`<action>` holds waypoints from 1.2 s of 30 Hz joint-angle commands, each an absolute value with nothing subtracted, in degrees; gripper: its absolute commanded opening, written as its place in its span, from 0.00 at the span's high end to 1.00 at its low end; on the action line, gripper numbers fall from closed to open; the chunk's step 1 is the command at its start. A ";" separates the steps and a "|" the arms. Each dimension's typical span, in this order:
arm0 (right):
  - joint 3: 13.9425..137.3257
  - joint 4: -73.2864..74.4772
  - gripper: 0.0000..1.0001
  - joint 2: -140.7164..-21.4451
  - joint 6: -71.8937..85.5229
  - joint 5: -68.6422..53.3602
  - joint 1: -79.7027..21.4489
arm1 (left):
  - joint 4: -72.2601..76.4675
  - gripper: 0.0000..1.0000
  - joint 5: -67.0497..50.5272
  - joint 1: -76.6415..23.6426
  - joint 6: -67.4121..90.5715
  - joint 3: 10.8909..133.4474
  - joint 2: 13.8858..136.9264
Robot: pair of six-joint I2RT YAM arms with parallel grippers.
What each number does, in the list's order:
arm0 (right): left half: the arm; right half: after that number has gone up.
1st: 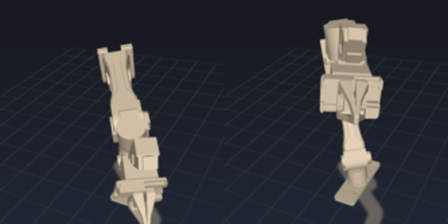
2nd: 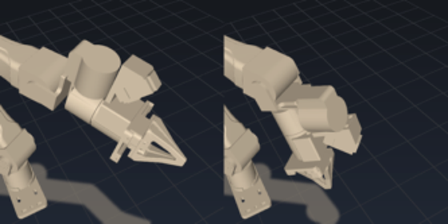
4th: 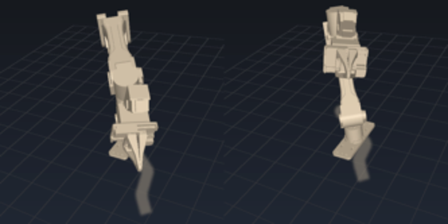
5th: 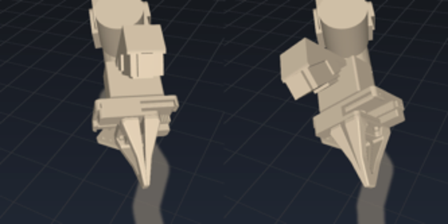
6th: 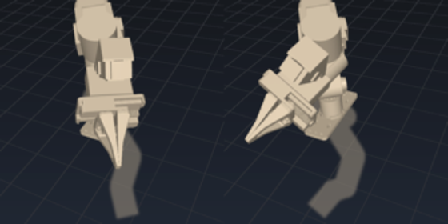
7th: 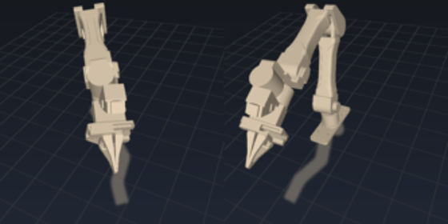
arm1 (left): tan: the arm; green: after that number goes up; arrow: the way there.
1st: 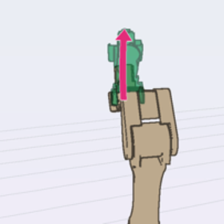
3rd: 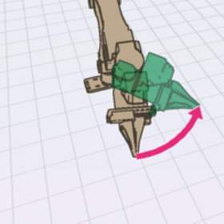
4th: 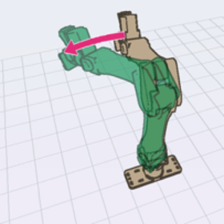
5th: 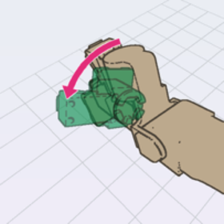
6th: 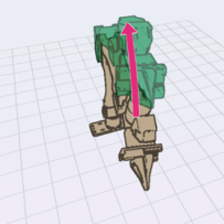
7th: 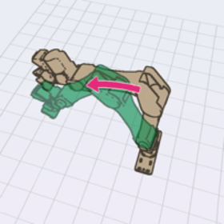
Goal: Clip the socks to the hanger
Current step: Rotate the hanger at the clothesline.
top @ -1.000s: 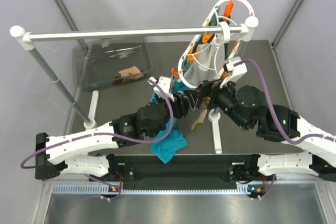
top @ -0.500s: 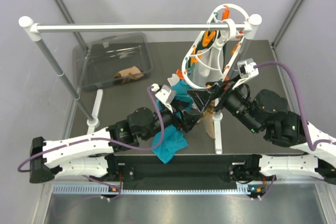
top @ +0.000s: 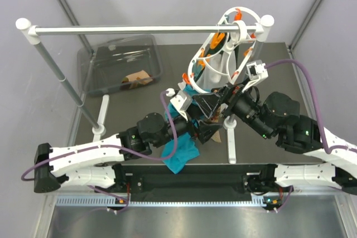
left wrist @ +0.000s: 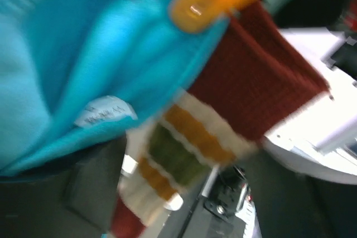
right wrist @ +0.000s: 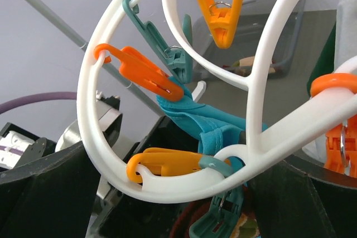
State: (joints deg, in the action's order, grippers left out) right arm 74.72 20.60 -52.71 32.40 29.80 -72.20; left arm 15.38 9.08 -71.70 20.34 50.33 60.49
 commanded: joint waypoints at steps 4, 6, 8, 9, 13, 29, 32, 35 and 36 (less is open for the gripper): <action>77.60 24.42 0.00 -54.05 37.18 27.78 -71.46 | 9.85 1.00 23.02 -71.81 22.06 57.39 62.49; 78.22 27.75 0.00 -54.49 36.57 27.60 -71.54 | 9.49 1.00 23.12 -71.81 22.15 57.39 61.70; 78.05 29.26 0.00 -53.88 33.68 27.25 -71.46 | 8.71 1.00 23.12 -71.81 22.67 57.22 59.86; 77.61 29.88 0.00 -53.53 32.36 26.90 -71.46 | 8.27 1.00 23.12 -71.81 22.76 57.04 59.24; 73.75 29.53 0.00 -49.75 26.13 28.21 -71.46 | 5.11 1.00 23.38 -71.81 23.38 57.13 55.03; 72.07 37.79 0.00 -50.62 15.91 12.75 -71.46 | 0.88 1.00 23.12 -71.81 23.55 59.59 51.68; 71.99 38.23 0.00 -51.76 16.00 10.47 -71.54 | 1.58 1.00 22.33 -71.81 24.08 59.68 51.50; 70.75 38.76 0.00 -52.91 14.42 7.47 -71.46 | 2.11 1.00 21.62 -71.81 24.70 59.59 50.63; 69.97 39.46 0.00 -53.26 13.54 7.21 -71.54 | 2.02 1.00 21.71 -71.81 24.70 59.68 50.36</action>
